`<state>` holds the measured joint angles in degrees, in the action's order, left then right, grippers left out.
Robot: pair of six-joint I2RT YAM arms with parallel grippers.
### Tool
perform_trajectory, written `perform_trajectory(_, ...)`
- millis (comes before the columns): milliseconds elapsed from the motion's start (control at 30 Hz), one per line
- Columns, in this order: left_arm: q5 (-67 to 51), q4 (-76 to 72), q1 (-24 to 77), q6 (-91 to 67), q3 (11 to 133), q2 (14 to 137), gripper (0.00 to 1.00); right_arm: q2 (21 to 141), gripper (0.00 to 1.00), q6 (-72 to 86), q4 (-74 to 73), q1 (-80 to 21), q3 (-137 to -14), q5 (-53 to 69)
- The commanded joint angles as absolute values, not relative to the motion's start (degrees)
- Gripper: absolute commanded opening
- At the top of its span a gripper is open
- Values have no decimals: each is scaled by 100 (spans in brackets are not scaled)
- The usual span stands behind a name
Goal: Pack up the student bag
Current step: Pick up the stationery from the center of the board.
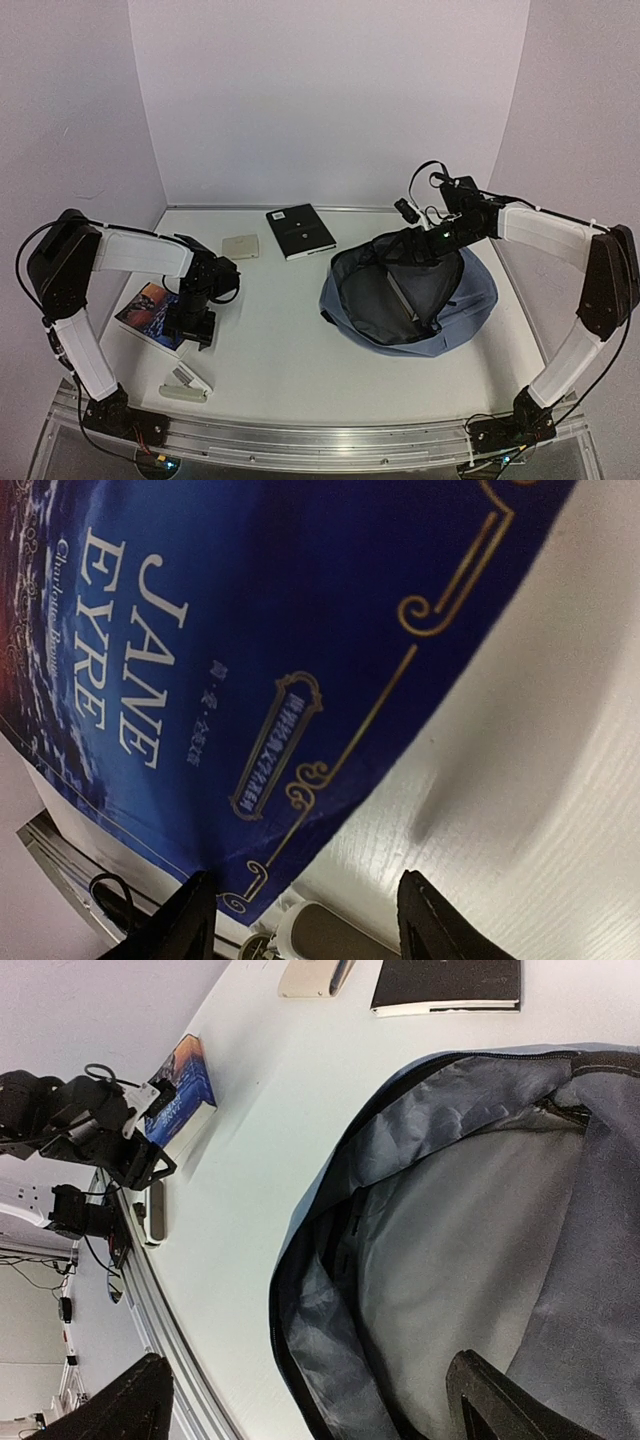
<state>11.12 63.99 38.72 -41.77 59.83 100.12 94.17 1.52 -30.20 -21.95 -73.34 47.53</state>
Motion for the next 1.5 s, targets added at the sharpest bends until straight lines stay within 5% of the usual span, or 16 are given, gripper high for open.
perform_trajectory(0, 1411, 6538, 3848, -4022, 6204, 10310, 59, 9118, 95, 156, -3059, -2233, -7377, 4921)
perform_trajectory(167, 1789, 6770, 3797, -3992, 6442, 10685, 45, 9097, 95, 157, -3067, -2236, -7341, 4947)
perform_trajectory(433, 1965, 6548, 3681, -3547, 6941, 11254, 2, 9090, 94, 192, -3067, -2234, -7372, 4940)
perform_trajectory(1067, 422, 5129, 4524, -2554, 9388, 12299, 1, 9147, 93, 272, -3076, -2235, -7461, 4913)
perform_trajectory(1167, 390, 4848, 4442, -2808, 9101, 11783, 25, 9129, 93, 263, -3080, -2234, -7460, 4932)
perform_trajectory(1333, 123, 4281, 3774, -3160, 8080, 10409, 87, 9102, 94, 223, -3096, -2262, -7451, 5010)
perform_trajectory(1400, 155, 4310, 3290, -3239, 7803, 10074, 99, 9071, 94, 203, -3099, -2346, -7453, 4965)
perform_trajectory(1467, 187, 4438, 2802, -3215, 7615, 9902, 100, 9030, 94, 166, -3103, -2467, -7453, 4893)
